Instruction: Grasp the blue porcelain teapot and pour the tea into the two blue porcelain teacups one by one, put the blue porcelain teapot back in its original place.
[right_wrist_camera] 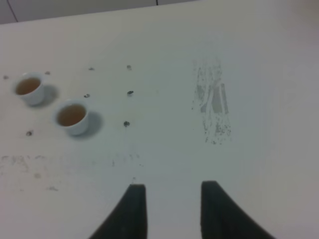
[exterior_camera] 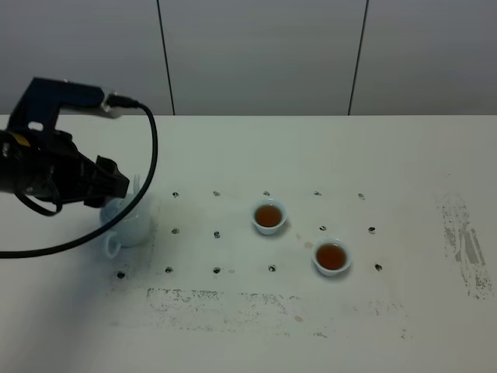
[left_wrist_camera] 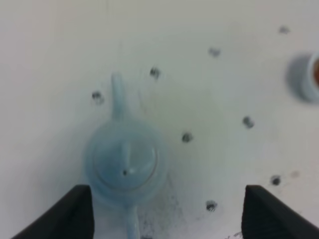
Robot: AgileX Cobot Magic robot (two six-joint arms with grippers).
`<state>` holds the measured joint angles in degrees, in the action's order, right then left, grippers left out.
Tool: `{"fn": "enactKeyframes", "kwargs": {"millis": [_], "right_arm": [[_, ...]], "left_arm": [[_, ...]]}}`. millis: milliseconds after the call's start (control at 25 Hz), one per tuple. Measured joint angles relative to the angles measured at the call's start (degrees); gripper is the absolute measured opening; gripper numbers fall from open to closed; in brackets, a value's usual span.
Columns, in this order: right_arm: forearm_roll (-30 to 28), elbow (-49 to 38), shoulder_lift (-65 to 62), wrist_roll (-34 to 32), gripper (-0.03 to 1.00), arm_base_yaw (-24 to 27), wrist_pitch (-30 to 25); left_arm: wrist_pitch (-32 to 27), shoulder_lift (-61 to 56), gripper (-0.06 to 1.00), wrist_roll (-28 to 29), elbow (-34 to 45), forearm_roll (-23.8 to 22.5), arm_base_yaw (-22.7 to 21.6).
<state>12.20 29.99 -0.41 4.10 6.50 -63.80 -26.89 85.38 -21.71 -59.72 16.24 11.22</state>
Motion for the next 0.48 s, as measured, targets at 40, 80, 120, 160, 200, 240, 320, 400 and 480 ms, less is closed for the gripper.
{"fn": "enactKeyframes", "kwargs": {"millis": [40, 80, 120, 160, 200, 240, 320, 400, 480], "right_arm": [[0.0, 0.0, 0.0, 0.0, 0.28, 0.0, 0.0], [0.0, 0.0, 0.0, 0.0, 0.28, 0.0, 0.0], [0.0, 0.0, 0.0, 0.0, 0.28, 0.0, 0.0], [0.0, 0.0, 0.0, 0.0, 0.28, 0.0, 0.0], [0.0, 0.0, 0.0, 0.0, 0.28, 0.0, 0.0], [0.0, 0.0, 0.0, 0.0, 0.28, 0.0, 0.0], [0.0, 0.0, 0.0, 0.0, 0.28, 0.0, 0.0], [0.0, 0.0, 0.0, 0.0, 0.28, 0.0, 0.0], [0.0, 0.0, 0.0, 0.0, 0.28, 0.0, 0.0]], "left_arm": [[-2.07, -0.93, 0.67, 0.0, -1.99, -0.92, 0.0], [-3.94, -1.52, 0.67, 0.06, -3.69, -2.17, 0.0], [-5.53, -1.93, 0.67, 0.55, -5.73, -4.05, 0.0], [-7.46, -2.07, 0.67, 1.46, -7.74, -6.42, -0.24], [-9.58, -2.13, 0.67, 2.61, -9.4, -8.58, -0.63], [-12.0, -2.13, 0.67, 4.38, -11.31, -11.26, -1.32], [-16.86, -2.13, 0.68, 7.89, -15.03, -16.24, -3.11], [-21.33, -2.13, 0.68, 9.12, -17.92, -18.54, -5.6], [-23.38, -2.19, 0.68, 8.14, -19.32, -19.19, -8.64]]}}
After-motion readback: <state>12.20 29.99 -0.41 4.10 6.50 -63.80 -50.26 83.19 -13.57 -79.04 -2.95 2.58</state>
